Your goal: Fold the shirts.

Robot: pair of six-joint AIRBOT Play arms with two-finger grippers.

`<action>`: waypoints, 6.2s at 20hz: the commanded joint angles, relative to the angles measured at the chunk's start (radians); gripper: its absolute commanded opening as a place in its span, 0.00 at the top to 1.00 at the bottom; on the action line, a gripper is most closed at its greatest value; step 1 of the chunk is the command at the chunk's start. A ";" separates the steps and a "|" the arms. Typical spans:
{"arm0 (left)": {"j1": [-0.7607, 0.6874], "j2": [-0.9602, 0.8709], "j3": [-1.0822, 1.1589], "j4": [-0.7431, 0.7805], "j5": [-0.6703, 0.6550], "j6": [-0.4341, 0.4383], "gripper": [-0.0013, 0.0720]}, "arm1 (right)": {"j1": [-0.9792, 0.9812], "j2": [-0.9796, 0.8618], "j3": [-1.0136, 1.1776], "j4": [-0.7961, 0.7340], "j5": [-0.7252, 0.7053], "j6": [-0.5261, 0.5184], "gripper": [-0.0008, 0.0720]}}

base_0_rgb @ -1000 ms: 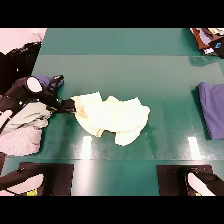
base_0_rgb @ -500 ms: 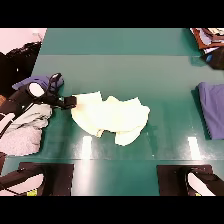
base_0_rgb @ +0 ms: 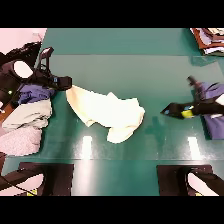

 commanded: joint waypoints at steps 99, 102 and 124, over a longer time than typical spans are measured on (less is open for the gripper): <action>-0.117 0.204 -0.689 -0.400 0.116 0.079 0.95 | -0.126 0.039 0.292 -0.368 0.135 -0.003 0.43; -0.117 0.204 -0.611 -0.398 0.093 0.107 0.95 | -0.126 0.038 0.137 -0.461 0.136 -0.004 0.42; -0.117 0.204 -0.528 -0.397 0.043 0.112 0.95 | -0.325 -0.249 0.003 -0.193 0.046 -0.129 0.96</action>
